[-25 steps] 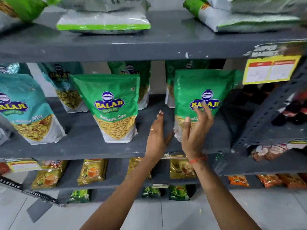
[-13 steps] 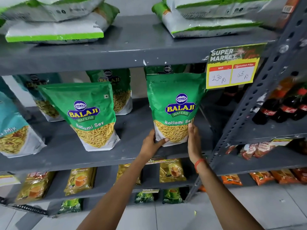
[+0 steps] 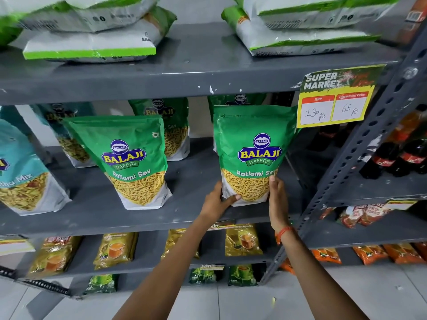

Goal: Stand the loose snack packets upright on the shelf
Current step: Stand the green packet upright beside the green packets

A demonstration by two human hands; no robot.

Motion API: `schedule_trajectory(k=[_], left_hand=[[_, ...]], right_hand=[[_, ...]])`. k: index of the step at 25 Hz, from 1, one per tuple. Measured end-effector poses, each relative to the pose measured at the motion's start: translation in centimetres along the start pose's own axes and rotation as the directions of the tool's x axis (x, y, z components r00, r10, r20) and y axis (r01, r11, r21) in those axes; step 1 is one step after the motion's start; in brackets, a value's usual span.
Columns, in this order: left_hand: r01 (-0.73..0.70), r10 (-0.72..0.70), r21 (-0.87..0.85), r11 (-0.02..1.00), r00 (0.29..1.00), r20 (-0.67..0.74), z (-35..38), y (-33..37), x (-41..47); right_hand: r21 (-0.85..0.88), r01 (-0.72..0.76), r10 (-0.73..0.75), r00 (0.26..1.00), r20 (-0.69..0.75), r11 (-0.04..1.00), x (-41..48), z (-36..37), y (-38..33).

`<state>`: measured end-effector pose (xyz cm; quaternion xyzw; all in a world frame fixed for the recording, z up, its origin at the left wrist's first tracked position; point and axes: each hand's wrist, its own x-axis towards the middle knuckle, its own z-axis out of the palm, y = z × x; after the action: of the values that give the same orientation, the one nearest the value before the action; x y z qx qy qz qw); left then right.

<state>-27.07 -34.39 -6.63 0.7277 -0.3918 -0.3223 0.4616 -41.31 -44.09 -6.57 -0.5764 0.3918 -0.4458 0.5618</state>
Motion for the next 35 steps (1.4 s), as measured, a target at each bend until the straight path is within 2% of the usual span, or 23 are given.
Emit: schedule_trajectory(k=[2,4,5,7,9,11,13,15,17,19,21,23,25,28,35], left_hand=[[0.011,-0.011,0.012,1.0,1.0,0.02,-0.2,0.2,-0.1],[-0.011,0.011,0.005,1.0,0.999,0.03,-0.3,0.8,-0.6],[-0.043,0.042,0.023,0.999,0.999,0.005,-0.5,1.3,-1.0],[-0.146,0.162,0.139,0.979,0.98,-0.114,-0.9,2.1,-2.3],[-0.28,0.349,0.27,0.921,0.901,-0.258,-1.8,2.4,-4.0],[-0.387,0.503,0.346,0.855,0.781,-0.371,-3.5,2.5,-5.5],[-0.448,0.592,0.391,0.804,0.665,-0.456,-5.8,2.6,-6.2],[-0.434,0.634,0.462,0.773,0.555,-0.539,-9.0,2.0,-6.4],[-0.346,0.594,0.483,0.804,0.511,-0.621,-12.8,0.4,-6.6],[-0.291,0.507,0.416,0.861,0.541,-0.671,-16.8,-2.2,-6.8],[-0.276,0.386,0.27,0.922,0.656,-0.648,-20.1,-5.3,-6.8],[-0.242,0.225,0.034,0.97,0.832,-0.507,-22.6,-8.0,-6.7],[-0.15,0.116,-0.084,0.985,0.939,-0.324,-23.8,-10.0,-6.2],[-0.036,0.015,-0.082,0.996,0.97,-0.243,-23.8,-11.5,-5.6],[-0.014,0.018,0.017,1.0,0.973,-0.23,-19.5,-9.6,-5.6]], right_hand=[[-0.012,-0.02,0.02,1.0,0.005,1.0,-0.3,0.1,-0.2],[-0.081,0.022,-0.027,0.998,-0.063,0.996,-1.1,0.4,-0.7],[-0.146,0.076,-0.096,0.986,-0.134,0.986,-1.8,0.6,-1.1],[-0.299,0.284,-0.358,0.904,-0.235,0.911,-3.0,1.6,-2.3],[-0.348,0.512,-0.59,0.788,-0.175,0.786,-3.8,3.5,-3.7],[-0.3,0.627,-0.675,0.734,-0.083,0.719,-4.6,6.6,-5.2],[-0.252,0.664,-0.686,0.728,0.001,0.704,-5.3,9.8,-6.2],[-0.242,0.667,-0.665,0.74,0.101,0.705,-5.8,13.2,-6.1],[-0.253,0.6,-0.553,0.799,0.235,0.759,-6.3,16.7,-5.1],[-0.279,0.461,-0.362,0.868,0.341,0.842,-7.2,19.8,-3.4],[-0.285,0.335,-0.22,0.903,0.368,0.898,-7.8,21.9,-1.4],[-0.262,0.245,-0.14,0.921,0.363,0.934,-8.4,23.6,-0.1],[-0.227,0.164,-0.079,0.936,0.344,0.96,-8.9,24.6,0.6],[-0.222,0.126,-0.052,0.949,0.311,0.967,-8.9,24.6,1.1],[-0.229,0.111,-0.055,0.97,0.237,0.967,-8.4,20.0,1.3]])
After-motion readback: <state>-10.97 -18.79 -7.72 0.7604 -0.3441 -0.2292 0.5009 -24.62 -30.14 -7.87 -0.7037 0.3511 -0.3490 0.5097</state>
